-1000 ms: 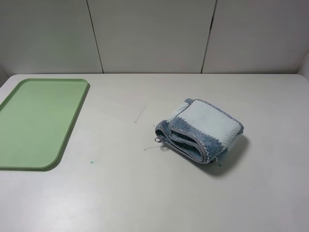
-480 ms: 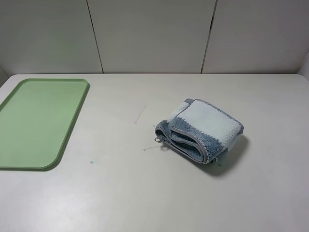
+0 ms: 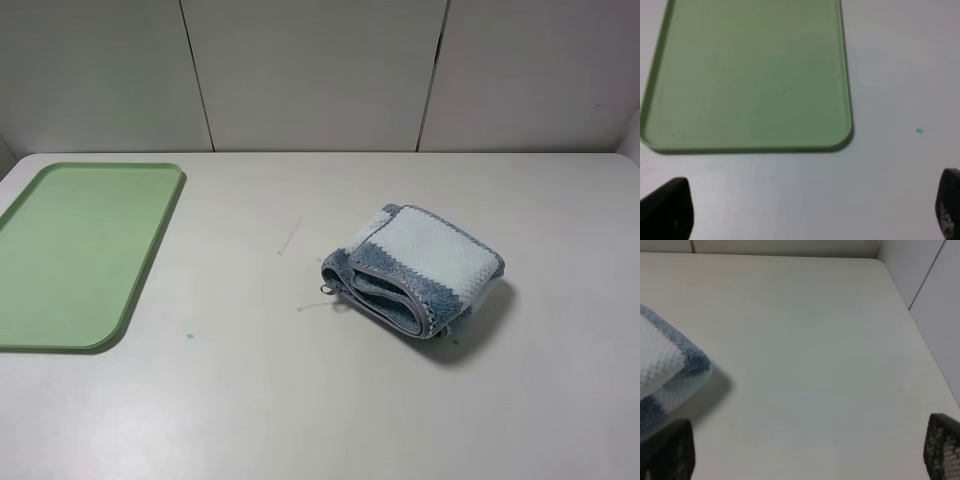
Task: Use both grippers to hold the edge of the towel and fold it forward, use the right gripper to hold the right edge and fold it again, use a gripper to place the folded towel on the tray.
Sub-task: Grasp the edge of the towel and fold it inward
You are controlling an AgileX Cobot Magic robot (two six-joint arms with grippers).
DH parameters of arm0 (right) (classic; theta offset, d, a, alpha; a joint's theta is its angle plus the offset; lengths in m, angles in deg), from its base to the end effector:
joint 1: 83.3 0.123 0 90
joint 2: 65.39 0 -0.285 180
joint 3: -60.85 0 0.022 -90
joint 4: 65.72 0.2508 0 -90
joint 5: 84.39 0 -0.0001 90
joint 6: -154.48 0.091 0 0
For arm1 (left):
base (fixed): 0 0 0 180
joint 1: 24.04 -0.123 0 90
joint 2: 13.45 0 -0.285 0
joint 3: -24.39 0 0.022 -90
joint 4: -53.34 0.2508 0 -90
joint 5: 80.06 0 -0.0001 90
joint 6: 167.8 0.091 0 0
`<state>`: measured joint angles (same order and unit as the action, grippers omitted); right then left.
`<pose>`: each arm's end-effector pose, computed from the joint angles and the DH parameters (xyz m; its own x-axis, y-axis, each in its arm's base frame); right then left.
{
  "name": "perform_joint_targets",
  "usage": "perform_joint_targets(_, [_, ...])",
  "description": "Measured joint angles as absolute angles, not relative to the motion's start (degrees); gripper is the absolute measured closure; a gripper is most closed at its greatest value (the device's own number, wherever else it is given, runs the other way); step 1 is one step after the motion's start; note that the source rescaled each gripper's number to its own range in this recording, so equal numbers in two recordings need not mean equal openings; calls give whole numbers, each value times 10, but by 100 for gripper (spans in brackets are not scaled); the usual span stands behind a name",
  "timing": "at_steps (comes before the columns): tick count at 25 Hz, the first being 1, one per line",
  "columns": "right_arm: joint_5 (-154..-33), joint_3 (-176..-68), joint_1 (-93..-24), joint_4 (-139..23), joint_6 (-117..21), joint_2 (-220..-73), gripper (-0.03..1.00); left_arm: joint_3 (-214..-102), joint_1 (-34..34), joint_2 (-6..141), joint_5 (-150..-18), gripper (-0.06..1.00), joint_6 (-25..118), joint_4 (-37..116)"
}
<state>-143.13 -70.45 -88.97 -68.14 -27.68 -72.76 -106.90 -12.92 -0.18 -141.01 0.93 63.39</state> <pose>-0.0046 -0.0028 0.2796 -0.4243 -0.0177 -0.9054 0.1062 0.9919 -0.0692 0.0119 0.0118 0.2772 -0.5319 -0.0069 -0.8468 0.0056 0.9999 -0.0117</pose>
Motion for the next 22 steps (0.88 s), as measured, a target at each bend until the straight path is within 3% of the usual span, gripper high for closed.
perform_joint_targets(13, [-1431,-704,-890,-681,-277,-728,-3,-1071,-129,3,-1410,-2,9,636])
perform_joint_targets(22, [-1431,-704,-890,-681,-277,-728,-3,-1155,-129,167,-1414,-2,12,602])
